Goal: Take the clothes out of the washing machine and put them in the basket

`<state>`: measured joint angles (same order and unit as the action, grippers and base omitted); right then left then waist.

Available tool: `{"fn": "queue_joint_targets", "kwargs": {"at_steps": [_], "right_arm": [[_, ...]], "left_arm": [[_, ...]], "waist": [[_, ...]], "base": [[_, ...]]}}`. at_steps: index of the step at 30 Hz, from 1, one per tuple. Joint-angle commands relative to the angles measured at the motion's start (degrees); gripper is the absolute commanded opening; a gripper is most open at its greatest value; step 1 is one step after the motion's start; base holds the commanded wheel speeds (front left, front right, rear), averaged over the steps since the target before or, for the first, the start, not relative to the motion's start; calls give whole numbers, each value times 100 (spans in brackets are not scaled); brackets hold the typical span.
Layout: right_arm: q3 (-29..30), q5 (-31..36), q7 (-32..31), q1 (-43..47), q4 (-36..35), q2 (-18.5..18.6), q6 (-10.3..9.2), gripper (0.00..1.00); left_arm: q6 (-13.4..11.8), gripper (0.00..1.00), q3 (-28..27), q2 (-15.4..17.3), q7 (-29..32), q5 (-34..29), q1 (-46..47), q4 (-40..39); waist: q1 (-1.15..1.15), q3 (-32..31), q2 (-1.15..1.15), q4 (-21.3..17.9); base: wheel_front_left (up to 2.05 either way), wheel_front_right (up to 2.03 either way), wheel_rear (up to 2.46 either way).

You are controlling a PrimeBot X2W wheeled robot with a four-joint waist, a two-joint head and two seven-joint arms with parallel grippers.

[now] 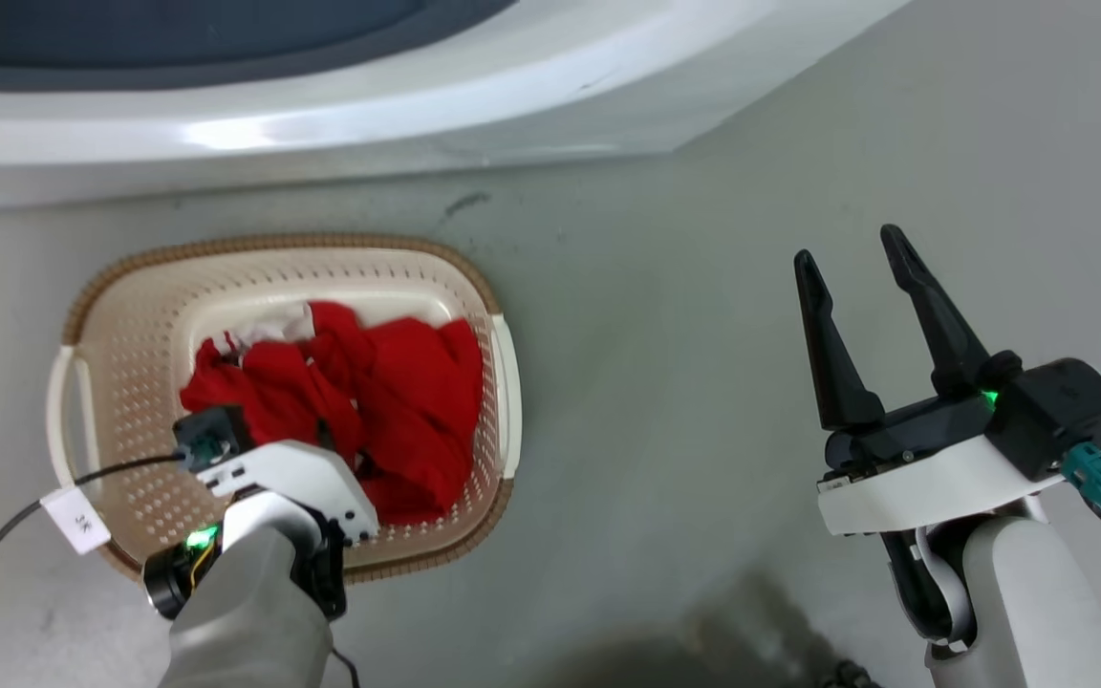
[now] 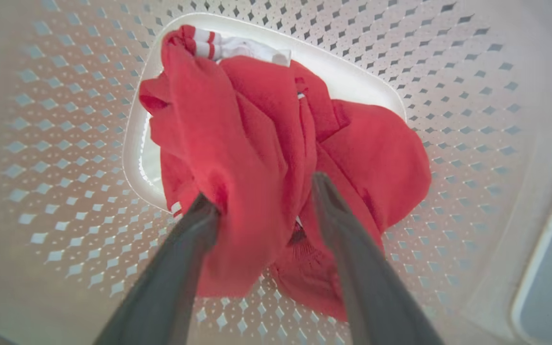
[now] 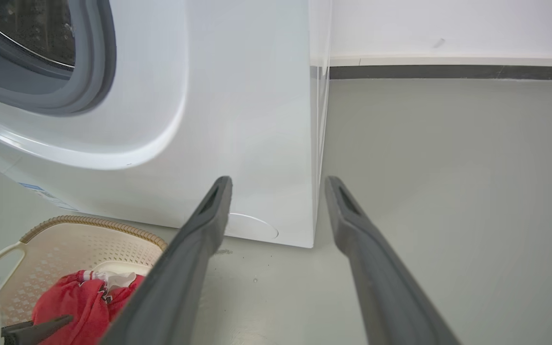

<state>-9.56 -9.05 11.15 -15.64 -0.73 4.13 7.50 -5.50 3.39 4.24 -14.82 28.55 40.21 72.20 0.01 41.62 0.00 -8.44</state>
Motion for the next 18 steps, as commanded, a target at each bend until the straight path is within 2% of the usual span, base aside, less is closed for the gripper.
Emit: {"fn": "queue_joint_targets", "kwargs": {"at_steps": [1, 10, 18], "right_arm": [[15, -9, 31, 16, 29, -21, -2, 100], [292, 256, 10, 546, 349, -102, -3, 100], [577, 439, -173, 986, 130, -128, -2, 100]], "left_arm": [[23, 100, 3, 16, -25, -5, -133, -2], [180, 100, -175, 74, -37, -558, -1357, -1729], [333, 100, -317, -48, -38, -1170, -2214, -3491]], "waist": [[-1, -439, 0, 16], [-1, -2250, 0, 66], [-1, -3116, 0, 105]], "base": [[0, 0, 0], [0, 0, 0], [0, 0, 0]]}}
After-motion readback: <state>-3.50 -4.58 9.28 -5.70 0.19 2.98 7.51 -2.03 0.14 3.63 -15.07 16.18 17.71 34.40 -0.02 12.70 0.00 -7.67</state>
